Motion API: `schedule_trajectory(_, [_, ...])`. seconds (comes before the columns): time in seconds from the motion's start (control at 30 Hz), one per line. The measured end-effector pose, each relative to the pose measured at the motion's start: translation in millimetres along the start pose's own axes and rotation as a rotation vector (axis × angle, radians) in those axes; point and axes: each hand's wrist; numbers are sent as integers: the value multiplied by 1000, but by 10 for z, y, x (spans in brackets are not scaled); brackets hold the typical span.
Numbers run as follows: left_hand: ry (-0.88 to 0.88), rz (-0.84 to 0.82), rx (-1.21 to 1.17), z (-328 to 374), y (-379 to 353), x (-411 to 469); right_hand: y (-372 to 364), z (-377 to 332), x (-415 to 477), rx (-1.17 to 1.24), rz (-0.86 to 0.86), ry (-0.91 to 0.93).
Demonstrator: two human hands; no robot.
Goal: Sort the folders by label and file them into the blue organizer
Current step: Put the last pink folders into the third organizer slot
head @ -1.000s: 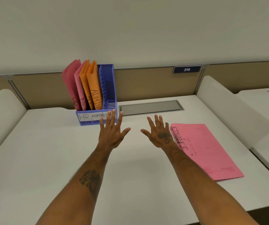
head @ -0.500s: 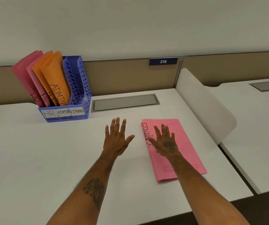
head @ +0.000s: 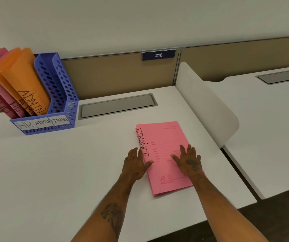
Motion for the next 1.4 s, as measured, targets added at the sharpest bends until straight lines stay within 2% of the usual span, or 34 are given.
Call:
schedule_trajectory(0.1, [41,-5,-53,84,-67,35,-68,73,15,47,-27,-64])
schedule_trajectory(0.3, [239,1,-234,247,-140,118,-128,90,-10,137,-40,-132])
schedule_trajectory(0.43, [278,10,-285,326,-176,121,-101,42,-19,301,-7,-244])
schedule_trajectory(0.57, [276,81,-351,377,-125,144,-66,11,3,360,21,-291])
schedule_trajectory(0.67, [243,175,-623,433,-41,171,-53,22,22,374,45,-298])
schedule_trajectory(0.77, [304,232,-941,534,53,174,-35,19,31,376,50,-303])
schedule_trajectory(0.87, [306,288,-1041,631,76,184,-3,5,20,381,39,-303])
schedule_trajectory(0.97, [263,334,-1029,703,102,180,54,-17,15,387,18,-298])
schedule_trajectory(1.13, [158,398,-954,727,331,161,325,-325,-9,438,45,-177])
schedule_trajectory(1.4, [53,559,-846,540,821,-9,1205,-1524,-251,591,178,163])
Point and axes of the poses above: each hand's wrist, its own x-axis towards the middle knuckle, its own y-axis out of the back of the hand, z = x × y, and after that the axes turned 11 degrees about -y, right-handed
